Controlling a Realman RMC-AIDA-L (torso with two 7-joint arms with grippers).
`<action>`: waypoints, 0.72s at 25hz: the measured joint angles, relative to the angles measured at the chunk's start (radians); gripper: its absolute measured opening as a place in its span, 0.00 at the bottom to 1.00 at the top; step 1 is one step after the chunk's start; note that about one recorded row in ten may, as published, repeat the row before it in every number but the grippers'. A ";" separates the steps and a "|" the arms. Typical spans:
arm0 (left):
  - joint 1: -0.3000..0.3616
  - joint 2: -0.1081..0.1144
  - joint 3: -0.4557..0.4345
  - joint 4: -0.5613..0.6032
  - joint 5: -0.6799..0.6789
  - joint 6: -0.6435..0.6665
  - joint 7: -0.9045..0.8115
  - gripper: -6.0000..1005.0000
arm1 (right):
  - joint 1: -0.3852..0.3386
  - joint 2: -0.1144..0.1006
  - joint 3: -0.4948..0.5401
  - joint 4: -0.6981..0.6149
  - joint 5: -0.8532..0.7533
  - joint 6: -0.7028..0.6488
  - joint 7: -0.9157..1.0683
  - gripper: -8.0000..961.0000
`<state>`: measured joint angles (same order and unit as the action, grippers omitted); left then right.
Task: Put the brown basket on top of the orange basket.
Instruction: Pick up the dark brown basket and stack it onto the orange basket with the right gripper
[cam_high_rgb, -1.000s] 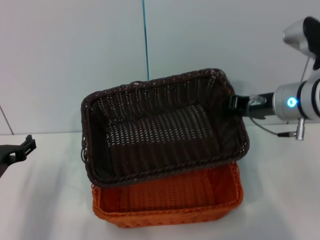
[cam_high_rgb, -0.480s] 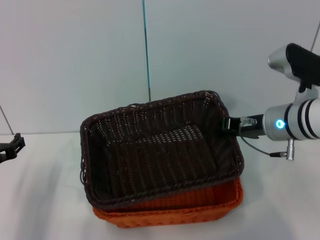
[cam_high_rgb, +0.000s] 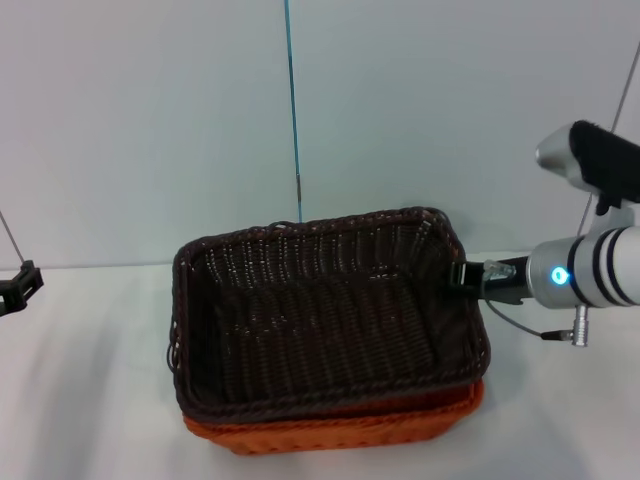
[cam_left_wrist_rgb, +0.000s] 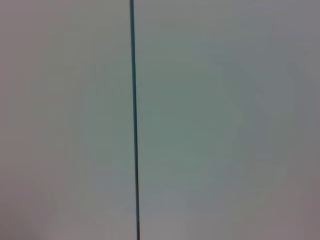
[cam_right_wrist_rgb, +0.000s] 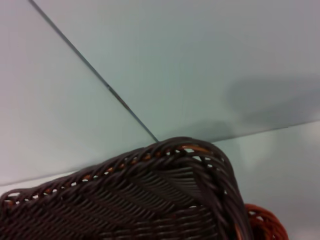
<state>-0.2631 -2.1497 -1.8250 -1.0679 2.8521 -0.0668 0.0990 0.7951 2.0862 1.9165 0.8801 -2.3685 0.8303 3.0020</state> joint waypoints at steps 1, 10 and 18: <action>-0.001 0.000 0.000 -0.002 0.000 -0.001 0.000 0.82 | 0.002 0.000 -0.005 -0.005 0.000 -0.004 0.000 0.14; 0.004 -0.003 -0.001 -0.048 0.002 -0.043 0.001 0.86 | 0.019 0.000 -0.017 -0.007 0.006 -0.022 0.001 0.14; 0.007 -0.005 0.001 -0.078 0.003 -0.097 0.005 0.88 | 0.089 -0.011 0.017 0.006 -0.006 0.024 0.001 0.14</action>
<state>-0.2556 -2.1547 -1.8244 -1.1464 2.8548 -0.1639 0.1045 0.8840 2.0757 1.9332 0.8858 -2.3750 0.8539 3.0035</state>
